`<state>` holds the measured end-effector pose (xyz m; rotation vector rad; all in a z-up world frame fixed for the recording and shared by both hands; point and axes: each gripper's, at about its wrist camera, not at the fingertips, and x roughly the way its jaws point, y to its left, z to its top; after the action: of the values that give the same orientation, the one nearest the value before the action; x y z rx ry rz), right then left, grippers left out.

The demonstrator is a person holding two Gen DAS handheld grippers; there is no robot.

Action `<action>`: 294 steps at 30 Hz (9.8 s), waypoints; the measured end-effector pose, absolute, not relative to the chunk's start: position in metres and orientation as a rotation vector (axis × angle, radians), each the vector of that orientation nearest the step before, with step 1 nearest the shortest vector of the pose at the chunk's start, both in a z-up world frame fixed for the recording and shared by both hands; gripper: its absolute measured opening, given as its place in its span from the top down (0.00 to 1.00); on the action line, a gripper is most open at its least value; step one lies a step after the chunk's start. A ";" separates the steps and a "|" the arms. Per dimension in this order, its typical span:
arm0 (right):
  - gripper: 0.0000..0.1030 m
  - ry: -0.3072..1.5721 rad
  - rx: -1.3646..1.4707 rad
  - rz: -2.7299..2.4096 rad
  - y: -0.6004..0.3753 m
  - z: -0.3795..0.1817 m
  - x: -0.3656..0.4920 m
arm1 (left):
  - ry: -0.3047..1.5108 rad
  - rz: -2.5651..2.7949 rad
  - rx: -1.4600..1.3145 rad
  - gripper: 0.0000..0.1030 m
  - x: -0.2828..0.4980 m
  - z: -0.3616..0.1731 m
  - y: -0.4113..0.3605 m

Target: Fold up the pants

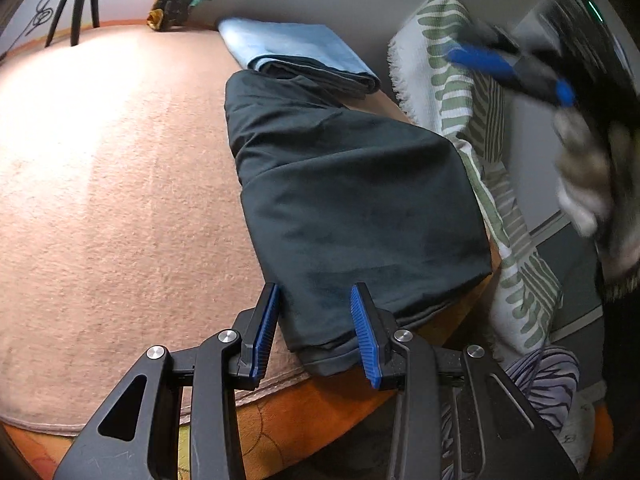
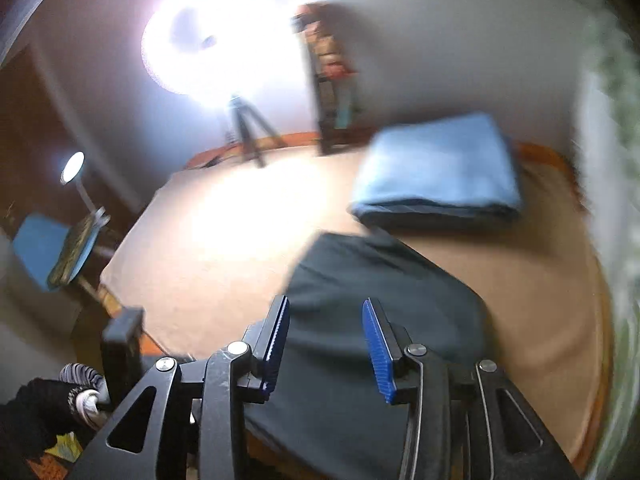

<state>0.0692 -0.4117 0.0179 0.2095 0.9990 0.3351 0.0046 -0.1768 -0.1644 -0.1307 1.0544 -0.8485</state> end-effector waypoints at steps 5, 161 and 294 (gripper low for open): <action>0.61 1.058 0.108 0.413 -0.367 -0.012 0.146 | 1.057 -0.859 -0.155 0.66 0.005 -0.169 -0.174; 0.51 1.022 -0.051 0.319 -0.259 -0.090 -0.062 | 1.032 -0.763 -0.238 0.96 0.146 -0.142 -0.188; 0.74 0.742 0.331 0.239 -0.459 -0.004 0.026 | 0.800 -0.843 -0.199 0.97 0.104 -0.061 -0.207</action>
<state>0.0265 -0.4591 -0.0043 0.3309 0.7420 0.2390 0.1038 -0.2073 -0.0609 -0.1991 0.7999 -0.8431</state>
